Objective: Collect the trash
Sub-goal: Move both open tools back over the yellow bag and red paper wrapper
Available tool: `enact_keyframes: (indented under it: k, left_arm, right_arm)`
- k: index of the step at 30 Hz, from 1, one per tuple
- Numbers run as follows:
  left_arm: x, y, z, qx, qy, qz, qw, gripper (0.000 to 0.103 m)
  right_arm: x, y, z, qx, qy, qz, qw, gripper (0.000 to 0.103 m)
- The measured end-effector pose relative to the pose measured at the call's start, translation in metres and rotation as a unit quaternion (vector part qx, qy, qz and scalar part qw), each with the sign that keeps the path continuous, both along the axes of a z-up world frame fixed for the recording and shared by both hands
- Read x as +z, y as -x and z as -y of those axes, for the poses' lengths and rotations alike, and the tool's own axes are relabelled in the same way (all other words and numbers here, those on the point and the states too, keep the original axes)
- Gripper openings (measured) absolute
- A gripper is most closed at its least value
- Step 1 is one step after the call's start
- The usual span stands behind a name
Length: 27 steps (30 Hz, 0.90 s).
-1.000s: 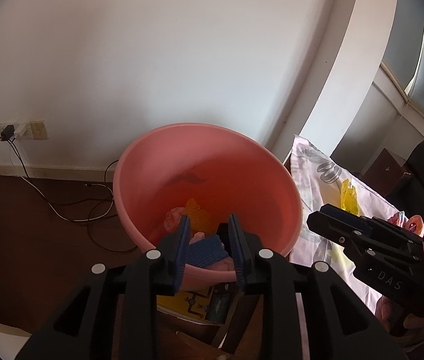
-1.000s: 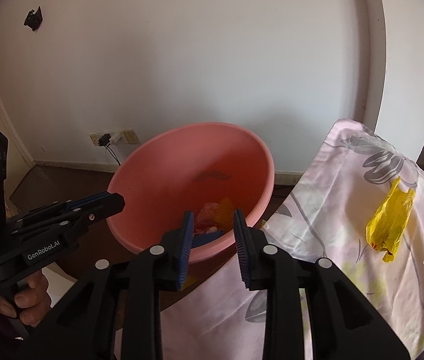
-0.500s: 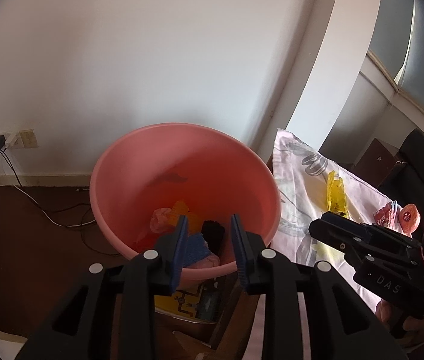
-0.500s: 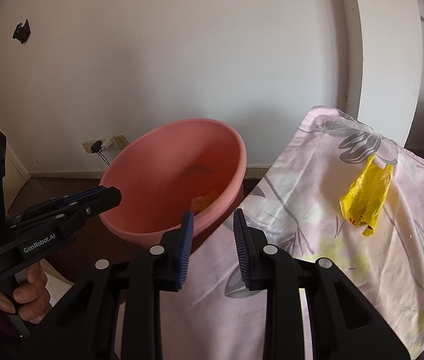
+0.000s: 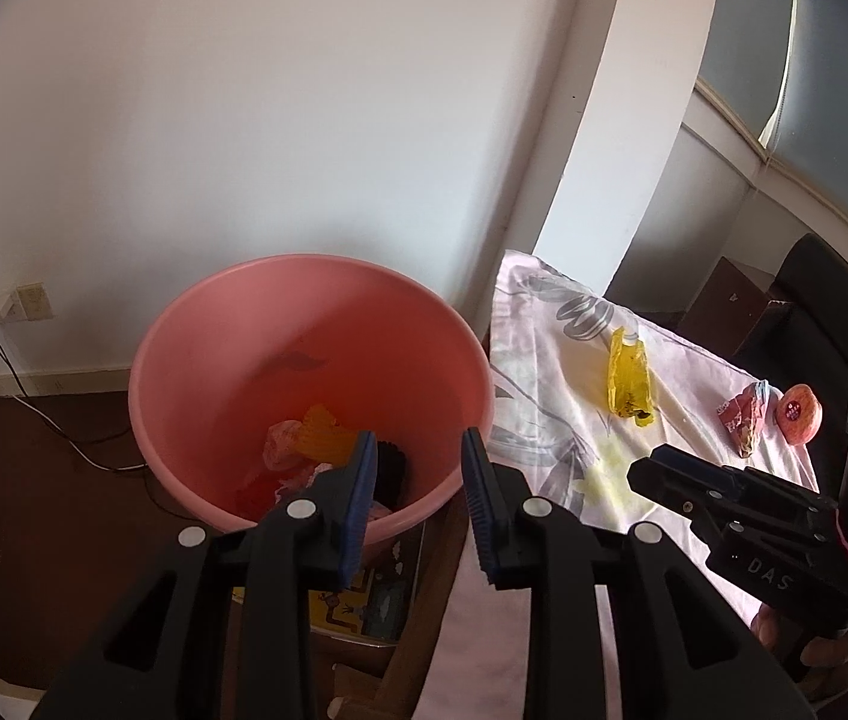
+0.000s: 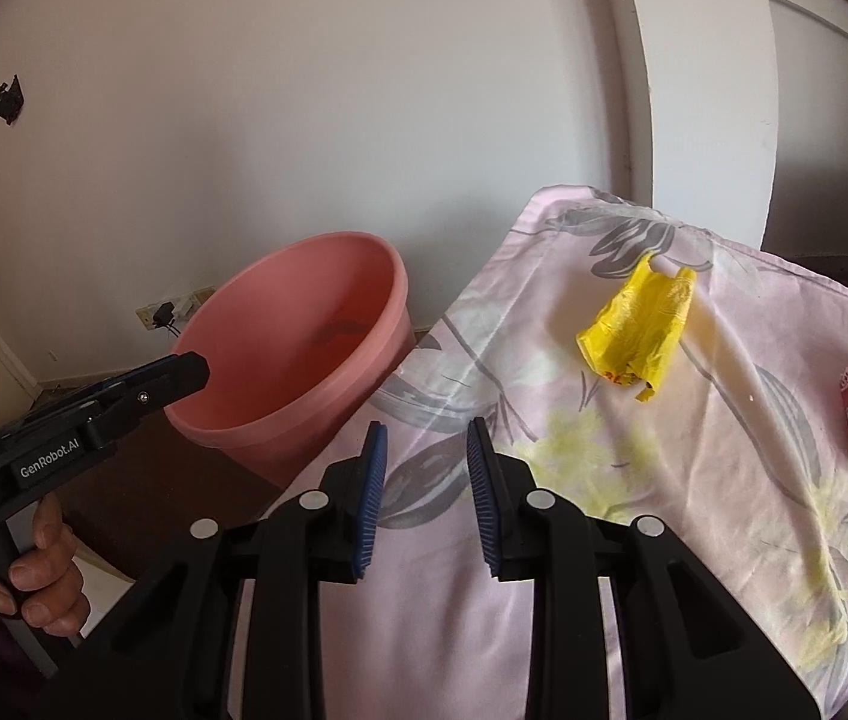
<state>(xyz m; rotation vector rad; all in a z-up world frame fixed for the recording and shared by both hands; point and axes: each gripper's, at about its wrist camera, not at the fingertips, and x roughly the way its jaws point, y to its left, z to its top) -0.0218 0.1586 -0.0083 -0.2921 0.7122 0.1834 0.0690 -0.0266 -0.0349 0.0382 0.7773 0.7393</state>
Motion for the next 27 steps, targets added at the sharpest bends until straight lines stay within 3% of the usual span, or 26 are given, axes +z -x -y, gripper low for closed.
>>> enact_keyframes:
  k: [21,25,27]
  left_arm:
    - [0.004,-0.044,0.075,-0.124,0.001,0.001,0.9923,0.028]
    - [0.002,-0.056,0.09,-0.15,0.004,-0.006,0.9886,0.028]
    - [0.001,-0.063,0.099,-0.162,0.003,-0.009,0.9867,0.031]
  right_arm:
    - [-0.019,0.001,0.111,-0.147,0.004,-0.01,0.989,0.03]
    - [-0.02,0.002,0.126,-0.166,-0.004,-0.011,0.986,0.042]
    - [-0.02,0.001,0.134,-0.174,-0.007,-0.01,0.985,0.042]
